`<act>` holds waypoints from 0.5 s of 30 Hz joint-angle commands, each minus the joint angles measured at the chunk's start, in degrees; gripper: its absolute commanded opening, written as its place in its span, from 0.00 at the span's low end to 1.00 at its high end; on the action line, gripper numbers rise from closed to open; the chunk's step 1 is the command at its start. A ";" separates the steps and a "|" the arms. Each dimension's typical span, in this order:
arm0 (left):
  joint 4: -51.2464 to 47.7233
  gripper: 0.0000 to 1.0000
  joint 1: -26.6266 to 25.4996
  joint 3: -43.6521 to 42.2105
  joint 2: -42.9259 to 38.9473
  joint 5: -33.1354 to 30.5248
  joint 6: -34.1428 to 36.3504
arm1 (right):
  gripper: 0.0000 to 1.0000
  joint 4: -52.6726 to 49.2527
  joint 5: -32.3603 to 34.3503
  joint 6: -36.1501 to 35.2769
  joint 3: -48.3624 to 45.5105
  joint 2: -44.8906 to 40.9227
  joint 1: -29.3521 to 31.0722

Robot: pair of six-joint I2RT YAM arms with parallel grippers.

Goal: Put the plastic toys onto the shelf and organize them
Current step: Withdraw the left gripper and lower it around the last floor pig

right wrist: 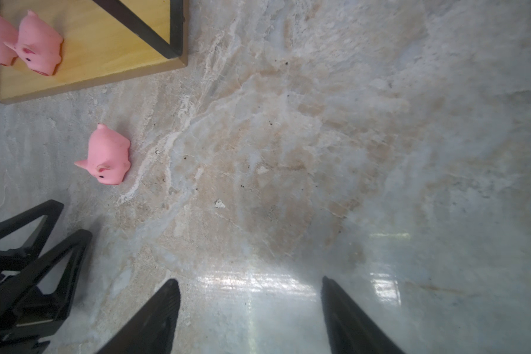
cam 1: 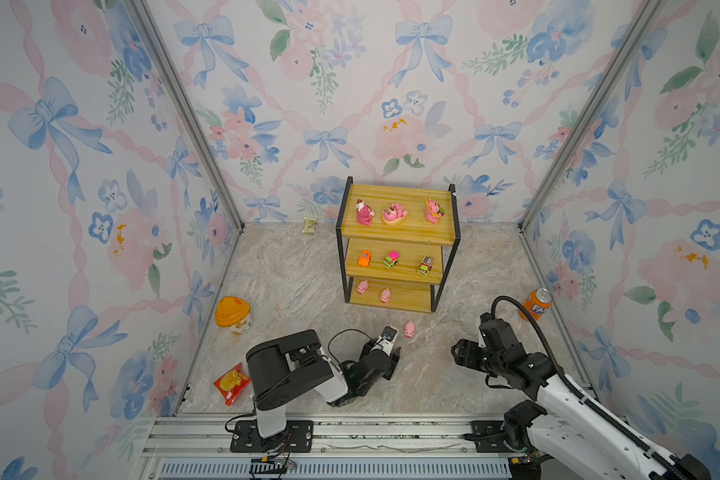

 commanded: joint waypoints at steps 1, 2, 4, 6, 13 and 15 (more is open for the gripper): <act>3.47 0.56 -2.50 0.87 2.75 -0.36 -0.20 | 0.75 -1.79 -0.09 -0.35 -1.00 -1.21 -0.60; 4.26 0.58 -2.75 1.01 3.21 -0.19 -0.21 | 0.75 -1.82 -0.10 -0.23 -1.07 -1.54 -0.60; 4.20 0.64 -2.97 2.12 3.85 -0.50 -0.22 | 0.75 -1.76 -0.02 -0.13 -1.33 -2.10 -0.60; 4.18 0.59 -2.98 3.01 4.62 -1.74 -0.37 | 0.75 -1.79 -0.01 -0.20 -1.27 -2.28 -0.60; 4.12 0.65 -2.90 4.59 5.99 -4.62 -1.39 | 0.75 -1.81 0.08 -0.06 -1.10 -1.73 -0.74; 4.09 0.65 -2.89 5.19 6.40 -4.57 -0.87 | 0.75 -1.84 0.08 -0.09 -1.03 -1.62 -0.70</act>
